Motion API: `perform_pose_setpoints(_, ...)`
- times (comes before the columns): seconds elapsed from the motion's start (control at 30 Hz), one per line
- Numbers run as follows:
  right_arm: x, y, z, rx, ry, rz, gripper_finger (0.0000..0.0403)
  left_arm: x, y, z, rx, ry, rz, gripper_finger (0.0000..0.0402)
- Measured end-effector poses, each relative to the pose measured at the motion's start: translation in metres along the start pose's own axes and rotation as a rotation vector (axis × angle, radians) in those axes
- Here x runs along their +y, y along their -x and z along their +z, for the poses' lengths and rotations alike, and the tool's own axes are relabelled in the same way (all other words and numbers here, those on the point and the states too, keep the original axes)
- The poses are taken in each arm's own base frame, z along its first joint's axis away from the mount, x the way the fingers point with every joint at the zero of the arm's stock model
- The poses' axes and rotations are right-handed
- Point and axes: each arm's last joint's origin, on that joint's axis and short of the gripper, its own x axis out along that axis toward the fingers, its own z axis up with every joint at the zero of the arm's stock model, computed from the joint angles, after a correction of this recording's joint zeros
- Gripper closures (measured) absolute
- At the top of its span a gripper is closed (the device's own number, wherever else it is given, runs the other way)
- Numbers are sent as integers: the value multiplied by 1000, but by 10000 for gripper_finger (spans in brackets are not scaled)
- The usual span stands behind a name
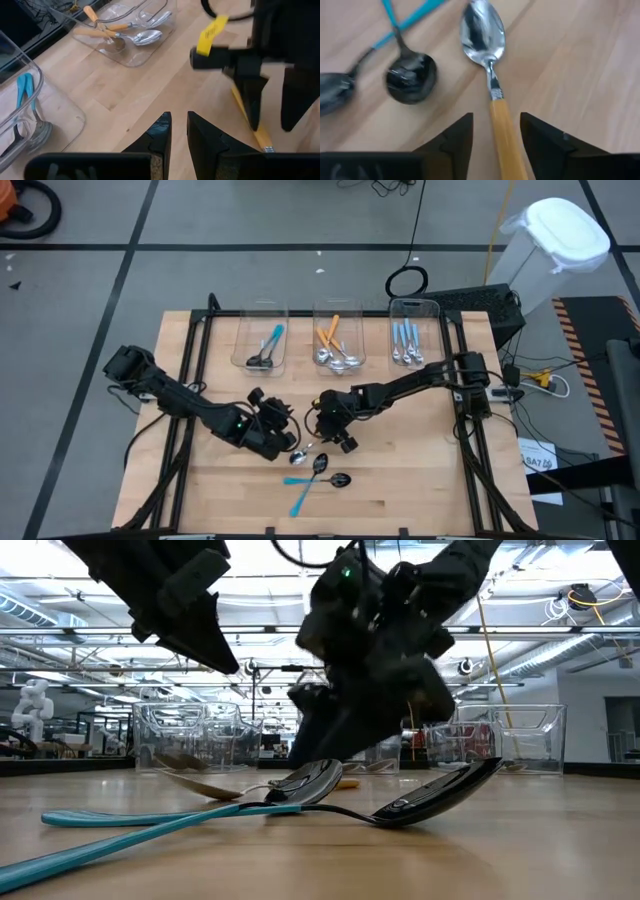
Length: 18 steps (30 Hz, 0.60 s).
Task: Sort silverware by color (type)
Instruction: Put the brown spoon into the middle transparent bin
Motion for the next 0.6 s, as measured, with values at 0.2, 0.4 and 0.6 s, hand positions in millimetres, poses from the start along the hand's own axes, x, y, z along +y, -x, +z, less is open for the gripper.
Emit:
perform_pose_setpoints(0.2, 0, -10, 0, -39, 9, -11, 233, 2, -3, 2, -2, 9, 7, 339)
perform_pose_setpoints(0.4, -1, -19, -8, -16, -14, 0, 258, 0, -3, 4, -16, -1, -5, 339)
perform_pose_setpoints(0.6, -1, -21, -12, 7, -26, 12, 338, -1, -3, 6, -28, -13, -16, 339)
